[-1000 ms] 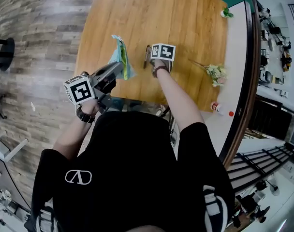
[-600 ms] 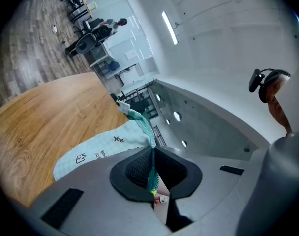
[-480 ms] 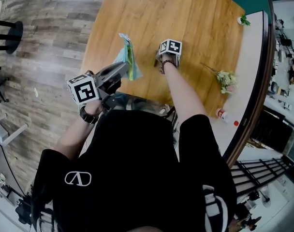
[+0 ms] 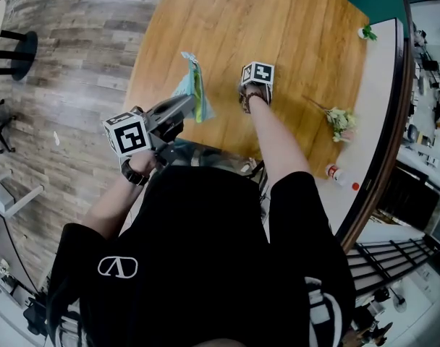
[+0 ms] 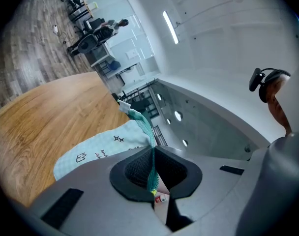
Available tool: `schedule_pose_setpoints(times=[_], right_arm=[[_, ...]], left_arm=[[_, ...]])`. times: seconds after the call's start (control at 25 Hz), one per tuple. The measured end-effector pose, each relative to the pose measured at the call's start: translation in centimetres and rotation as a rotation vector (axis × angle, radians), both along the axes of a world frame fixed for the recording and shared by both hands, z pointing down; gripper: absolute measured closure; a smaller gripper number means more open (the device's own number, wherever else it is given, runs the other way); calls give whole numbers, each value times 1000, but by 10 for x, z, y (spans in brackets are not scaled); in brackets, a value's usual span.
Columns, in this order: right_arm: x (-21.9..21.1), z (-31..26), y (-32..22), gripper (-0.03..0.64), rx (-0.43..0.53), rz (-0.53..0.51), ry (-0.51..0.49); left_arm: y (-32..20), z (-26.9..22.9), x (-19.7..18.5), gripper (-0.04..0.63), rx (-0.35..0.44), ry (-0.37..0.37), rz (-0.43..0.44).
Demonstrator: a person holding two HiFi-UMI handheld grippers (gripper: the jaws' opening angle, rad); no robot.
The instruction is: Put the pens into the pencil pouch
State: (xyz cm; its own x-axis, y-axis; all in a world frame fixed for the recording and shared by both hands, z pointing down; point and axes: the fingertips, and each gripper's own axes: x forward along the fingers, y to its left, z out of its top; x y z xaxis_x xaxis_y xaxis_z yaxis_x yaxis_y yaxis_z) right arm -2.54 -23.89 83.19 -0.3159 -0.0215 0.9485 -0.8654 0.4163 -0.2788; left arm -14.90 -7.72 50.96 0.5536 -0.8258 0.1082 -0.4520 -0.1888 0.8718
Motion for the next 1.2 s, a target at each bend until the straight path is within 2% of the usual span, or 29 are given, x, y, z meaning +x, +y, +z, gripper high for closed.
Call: schedule_pose_setpoints(times=[0.16,0.32,0.64,0.88,1.04,1.2], right_arm=[[4,-19,-11,572,39,23,-40],[3,-66,-37,572,156,38,-98],[7,-226,-68,574,579,-3,-264],[20,-335,-43,572,843,11,-427],[36,-404,-25,572,1038,5,-481],[52,-456,-2,574,1176,27,-530]], left_arm=[[-3,-5,2,580,15,-3,16],[-4,-14,3,580,35,-2,41],[-14,-37,21,580,87,0,105],[-25,-48,40,580,123,0,167],[-39,-61,55,580,142,-1,205],[-49,-71,68,580,170,1,238]])
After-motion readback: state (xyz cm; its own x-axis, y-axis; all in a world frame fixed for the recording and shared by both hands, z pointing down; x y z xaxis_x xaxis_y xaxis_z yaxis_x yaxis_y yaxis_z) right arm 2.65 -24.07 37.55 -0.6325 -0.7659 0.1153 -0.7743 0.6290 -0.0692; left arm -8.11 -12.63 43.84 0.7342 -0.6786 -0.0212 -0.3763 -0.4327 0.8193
